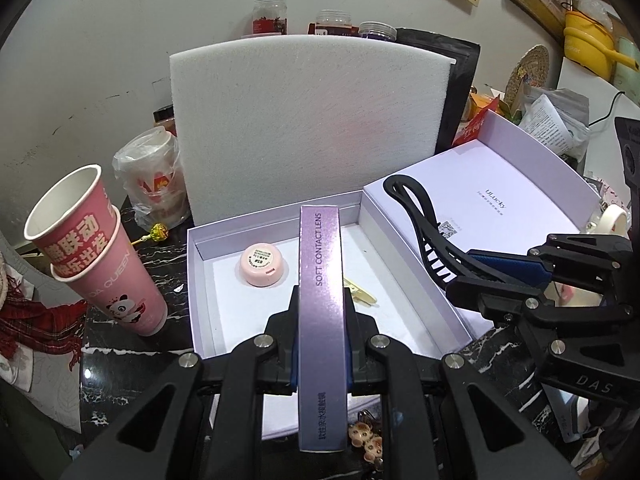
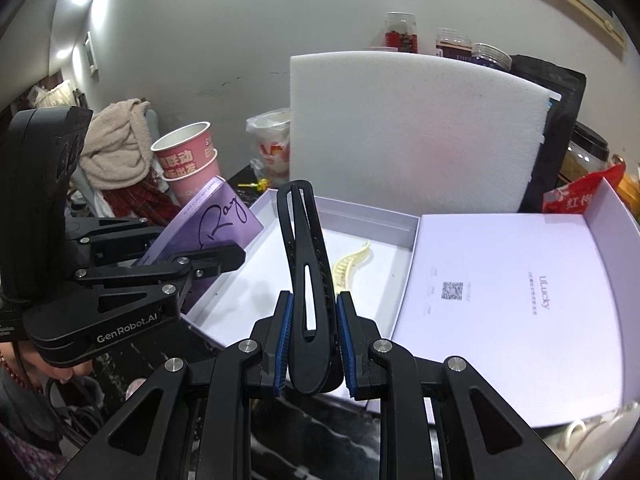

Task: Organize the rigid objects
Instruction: 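Carry the purple box and black clip with both tools into the white box, then lower both items onto the box floor and open both tools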

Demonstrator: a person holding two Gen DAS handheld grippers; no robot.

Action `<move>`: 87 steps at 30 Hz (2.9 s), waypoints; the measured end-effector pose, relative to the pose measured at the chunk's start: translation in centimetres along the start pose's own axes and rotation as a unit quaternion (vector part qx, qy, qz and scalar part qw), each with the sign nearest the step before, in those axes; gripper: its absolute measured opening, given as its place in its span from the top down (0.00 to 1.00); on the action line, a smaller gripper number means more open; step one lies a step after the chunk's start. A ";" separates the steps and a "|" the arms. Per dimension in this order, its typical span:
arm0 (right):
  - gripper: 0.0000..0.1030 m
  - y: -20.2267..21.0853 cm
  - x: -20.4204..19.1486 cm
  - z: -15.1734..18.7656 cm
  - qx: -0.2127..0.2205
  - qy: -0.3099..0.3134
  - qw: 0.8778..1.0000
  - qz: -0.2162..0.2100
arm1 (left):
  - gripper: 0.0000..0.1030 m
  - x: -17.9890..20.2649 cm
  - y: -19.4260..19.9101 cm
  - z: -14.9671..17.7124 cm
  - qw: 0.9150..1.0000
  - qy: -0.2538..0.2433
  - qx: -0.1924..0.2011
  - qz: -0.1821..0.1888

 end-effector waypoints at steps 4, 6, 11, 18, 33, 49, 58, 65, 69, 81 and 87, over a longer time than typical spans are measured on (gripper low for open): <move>0.79 -0.9 0.5 -0.4 -0.004 -0.003 1.000 -0.001 | 0.85 -0.2 -0.9 -0.4 1.000 -0.002 0.000 -0.001; 0.79 -1.3 0.8 -0.6 -0.006 -0.004 1.000 -0.001 | 0.85 -0.4 -1.4 -0.6 1.000 -0.002 -0.001 -0.001; 0.79 -2.4 1.5 -1.2 -0.012 -0.010 1.000 0.001 | 0.85 -0.8 -2.4 -1.1 1.000 -0.003 -0.002 0.000; 0.79 -3.4 2.8 -2.2 -0.013 -0.019 1.000 0.007 | 0.85 -1.2 -3.6 -2.6 1.000 -0.011 0.004 0.006; 0.79 -4.0 5.5 -4.3 0.000 -0.040 0.999 0.031 | 0.85 -1.4 -5.4 -5.9 0.999 -0.018 0.026 0.006; 0.79 -5.9 8.4 -4.2 -0.020 -0.062 0.995 0.070 | 0.85 -0.6 -9.1 -6.3 0.999 -0.038 0.002 -0.009; 0.79 -8.2 9.7 -3.5 -0.050 -0.073 0.993 0.077 | 0.85 -0.7 -11.8 -5.3 0.998 -0.049 -0.038 -0.014; 0.78 -8.4 9.8 -3.5 -0.056 -0.080 0.992 0.078 | 0.85 -0.6 -11.9 -5.3 0.998 -0.052 -0.042 -0.022; 0.69 -8.4 9.6 -3.9 -0.055 -0.075 0.992 0.087 | 0.85 -0.6 -11.4 -5.3 0.997 -0.052 -0.044 -0.034; 0.63 -6.1 8.6 -4.0 -0.040 -0.074 0.992 0.094 | 0.85 -1.1 -8.7 -5.2 0.997 -0.045 -0.036 -0.048; 0.63 -4.3 7.5 -4.2 -0.027 -0.068 0.993 0.095 | 0.85 -1.4 -6.0 -5.7 0.998 -0.040 -0.014 -0.054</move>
Point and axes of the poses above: each gripper's, at about its wrist camera, not at the fingertips, and y roughly against the way its jaws point, x to its right, z to its underside, the point moved 7 cm from there along -y, roughly the way its jaws point, and after that the axes turned 12 degrees about -z, right-handed, at the moved point
